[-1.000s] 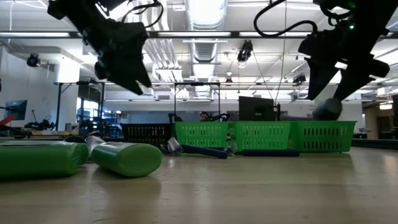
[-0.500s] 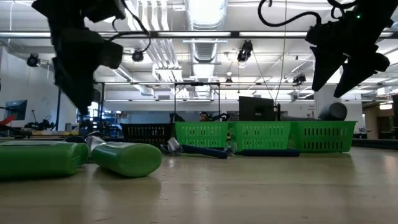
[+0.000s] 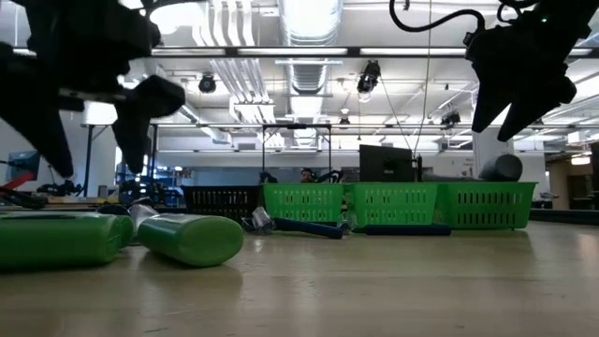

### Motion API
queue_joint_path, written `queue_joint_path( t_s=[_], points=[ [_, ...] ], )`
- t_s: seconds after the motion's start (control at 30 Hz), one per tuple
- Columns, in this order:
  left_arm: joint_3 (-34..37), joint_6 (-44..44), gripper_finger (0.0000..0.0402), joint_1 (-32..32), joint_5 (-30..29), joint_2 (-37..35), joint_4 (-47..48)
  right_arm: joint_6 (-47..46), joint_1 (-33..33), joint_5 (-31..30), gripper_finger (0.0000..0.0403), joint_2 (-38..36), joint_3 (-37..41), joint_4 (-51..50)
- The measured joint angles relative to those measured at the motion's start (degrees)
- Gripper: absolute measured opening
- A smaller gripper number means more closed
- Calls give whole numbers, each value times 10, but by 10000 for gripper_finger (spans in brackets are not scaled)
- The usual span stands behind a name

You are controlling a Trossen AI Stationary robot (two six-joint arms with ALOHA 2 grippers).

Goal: Pick & Place Travel size toiletries
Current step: Put the blue shave cream into the black basket

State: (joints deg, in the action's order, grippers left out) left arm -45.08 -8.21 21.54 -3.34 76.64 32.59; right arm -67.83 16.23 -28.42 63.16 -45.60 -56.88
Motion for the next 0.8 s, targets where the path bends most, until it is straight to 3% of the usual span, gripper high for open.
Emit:
queue_joint_path(
  t_s=[0.33, 0.8],
  points=[
    [0, -22, 272, -4, 46, 97, -48, -14, 0, 0, 368, 0, 0, 0],
    [-1, -22, 130, -8, 48, 122, -55, -27, 0, 3, 368, 0, 1, 1]
  ],
)
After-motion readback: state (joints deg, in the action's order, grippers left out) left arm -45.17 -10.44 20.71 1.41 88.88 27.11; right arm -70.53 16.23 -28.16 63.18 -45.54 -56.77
